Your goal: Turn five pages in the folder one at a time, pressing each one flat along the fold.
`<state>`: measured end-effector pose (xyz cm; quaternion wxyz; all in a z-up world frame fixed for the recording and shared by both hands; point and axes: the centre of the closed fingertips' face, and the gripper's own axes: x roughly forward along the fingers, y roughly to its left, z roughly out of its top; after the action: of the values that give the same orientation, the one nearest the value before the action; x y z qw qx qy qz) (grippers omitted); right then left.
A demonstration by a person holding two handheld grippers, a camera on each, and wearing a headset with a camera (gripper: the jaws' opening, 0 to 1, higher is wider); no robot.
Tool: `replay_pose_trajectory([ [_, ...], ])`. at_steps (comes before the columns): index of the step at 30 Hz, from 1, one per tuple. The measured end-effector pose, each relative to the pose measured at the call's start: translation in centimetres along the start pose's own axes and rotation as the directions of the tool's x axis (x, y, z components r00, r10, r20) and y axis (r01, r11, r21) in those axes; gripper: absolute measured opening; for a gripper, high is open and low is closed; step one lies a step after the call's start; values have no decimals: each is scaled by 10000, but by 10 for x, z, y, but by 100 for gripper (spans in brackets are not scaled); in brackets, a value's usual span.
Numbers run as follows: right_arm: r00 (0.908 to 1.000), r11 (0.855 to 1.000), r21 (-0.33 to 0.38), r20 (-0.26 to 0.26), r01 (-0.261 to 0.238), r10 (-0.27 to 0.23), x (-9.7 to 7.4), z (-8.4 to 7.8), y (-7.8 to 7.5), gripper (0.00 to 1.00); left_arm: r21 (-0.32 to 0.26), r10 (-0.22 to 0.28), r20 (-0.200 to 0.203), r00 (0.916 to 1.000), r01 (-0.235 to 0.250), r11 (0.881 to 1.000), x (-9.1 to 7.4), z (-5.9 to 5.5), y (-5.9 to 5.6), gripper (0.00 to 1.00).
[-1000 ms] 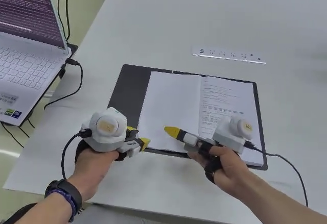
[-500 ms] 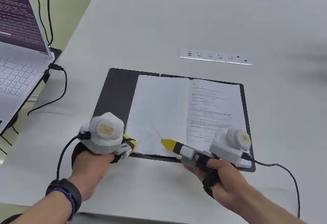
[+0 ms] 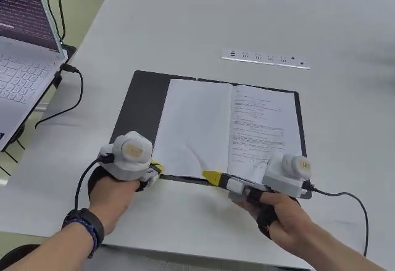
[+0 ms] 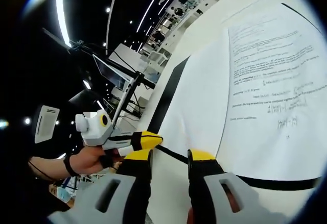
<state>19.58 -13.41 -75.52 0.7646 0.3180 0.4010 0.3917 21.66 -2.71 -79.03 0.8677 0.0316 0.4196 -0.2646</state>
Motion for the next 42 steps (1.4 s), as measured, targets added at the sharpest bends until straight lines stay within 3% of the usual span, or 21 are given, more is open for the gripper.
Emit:
replay_pose_trajectory([
  [9,9999,9975,-701,-113,7,-15,-5,23,-9,18,-141,0,29,10000,1,9999,0,-1,-1,0],
  [19,9983,9961,-761,410,440,-410,-8,58,-29,12,-91,56,81,10000,-55,9999,1,-1,0,0],
  [42,9916,9921,-910,1045,858,-762,14,113,-55,7,-234,22,-54,10000,-24,9997,3,0,-1,0],
])
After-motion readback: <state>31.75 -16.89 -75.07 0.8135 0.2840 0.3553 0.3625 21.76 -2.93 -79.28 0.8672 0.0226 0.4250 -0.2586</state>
